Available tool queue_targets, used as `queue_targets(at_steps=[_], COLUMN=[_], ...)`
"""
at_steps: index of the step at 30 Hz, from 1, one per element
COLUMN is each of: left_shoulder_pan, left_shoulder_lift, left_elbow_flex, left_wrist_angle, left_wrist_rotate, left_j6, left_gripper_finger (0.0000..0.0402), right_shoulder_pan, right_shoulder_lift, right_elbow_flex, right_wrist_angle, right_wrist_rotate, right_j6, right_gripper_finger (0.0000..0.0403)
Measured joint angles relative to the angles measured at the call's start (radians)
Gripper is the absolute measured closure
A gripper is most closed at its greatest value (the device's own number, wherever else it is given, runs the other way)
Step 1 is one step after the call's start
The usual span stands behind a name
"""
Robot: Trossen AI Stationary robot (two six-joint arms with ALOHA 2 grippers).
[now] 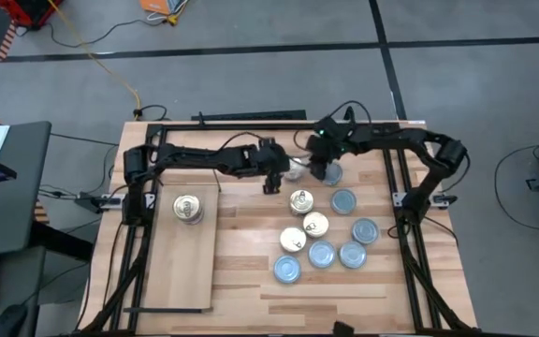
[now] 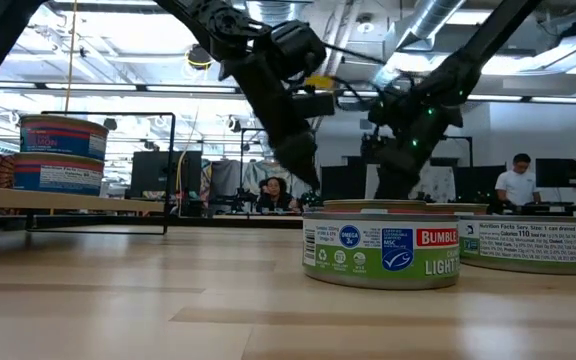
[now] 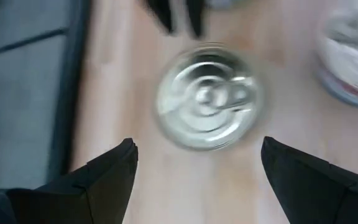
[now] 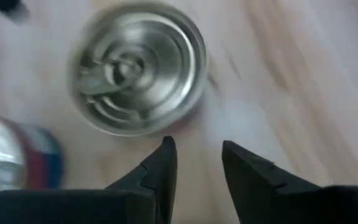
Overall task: Stack canned seafood by type on shelf
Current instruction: Stack the blue and pink tuna can on the blue and pink tuna can on the shelf
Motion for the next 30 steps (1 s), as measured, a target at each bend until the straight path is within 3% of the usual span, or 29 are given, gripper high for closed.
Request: queue_targets(at_steps=[4, 8, 12, 18, 23, 30], left_shoulder_pan=[-0.03, -0.039, -0.009, 0.095, 0.183, 0.206], left_shoulder_lift=[0.01, 0.011, 0.011, 0.011, 0.032, 0.047], left_elbow_flex=[0.0, -0.002, -0.002, -0.002, 0.001, 0.023], left_wrist_angle=[-0.05, -0.033, 0.013, 0.06, 0.101, 0.072], left_wrist_rotate=[-0.005, -0.051, 0.025, 0.068, 0.236, 0.285], left_j6=[-0.007, -0.079, -0.179, -0.332, -0.433, -0.379], left_gripper_finger=[0.0072, 0.0072, 0.0073, 0.0104, 0.0135, 0.0171], right_shoulder_pan=[0.045, 0.046, 0.026, -0.006, 0.014, 0.056], right_shoulder_lift=[-0.04, -0.115, -0.21, -0.341, -0.38, -0.358], right_elbow_flex=[0.0, 0.0, -0.042, -0.176, -0.201, -0.202], right_wrist_angle=[-0.003, -0.041, -0.038, 0.135, 0.178, 0.18], right_wrist_rotate=[-0.081, -0.056, -0.041, -0.042, -0.064, -0.067], right_j6=[-0.062, -0.041, -0.031, 0.027, 0.049, 0.05], right_gripper_finger=[0.0245, 0.0245, 0.0245, 0.0245, 0.0245, 0.0245])
